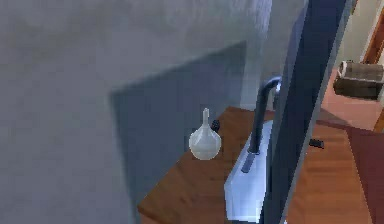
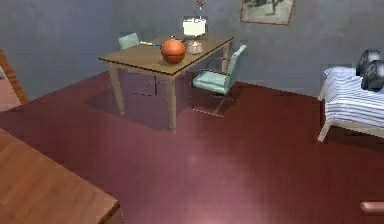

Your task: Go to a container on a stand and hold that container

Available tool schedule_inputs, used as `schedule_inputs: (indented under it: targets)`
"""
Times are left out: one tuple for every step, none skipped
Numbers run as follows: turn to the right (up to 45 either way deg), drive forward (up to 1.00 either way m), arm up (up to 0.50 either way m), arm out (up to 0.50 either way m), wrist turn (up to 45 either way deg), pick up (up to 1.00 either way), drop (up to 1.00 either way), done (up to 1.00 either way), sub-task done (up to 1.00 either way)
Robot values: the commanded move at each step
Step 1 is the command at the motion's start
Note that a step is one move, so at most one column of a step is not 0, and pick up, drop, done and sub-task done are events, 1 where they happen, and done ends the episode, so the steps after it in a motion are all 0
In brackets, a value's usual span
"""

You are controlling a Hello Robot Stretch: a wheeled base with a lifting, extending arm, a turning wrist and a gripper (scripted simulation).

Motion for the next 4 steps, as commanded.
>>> schedule_inputs:
  targets:
    - [0.0,0.20,0.00,0.00,0.0,0.00,0.00,0.00,0.00]
    - [-45.0,0.00,0.00,0.00,0.0,0.00,0.00,0.00,0.00]
    - [-36.0,0.00,0.00,0.00,0.0,0.00,0.00,0.00,0.00]
    - [0.0,0.00,0.50,0.00,0.0,0.00,0.00,0.00,0.00]
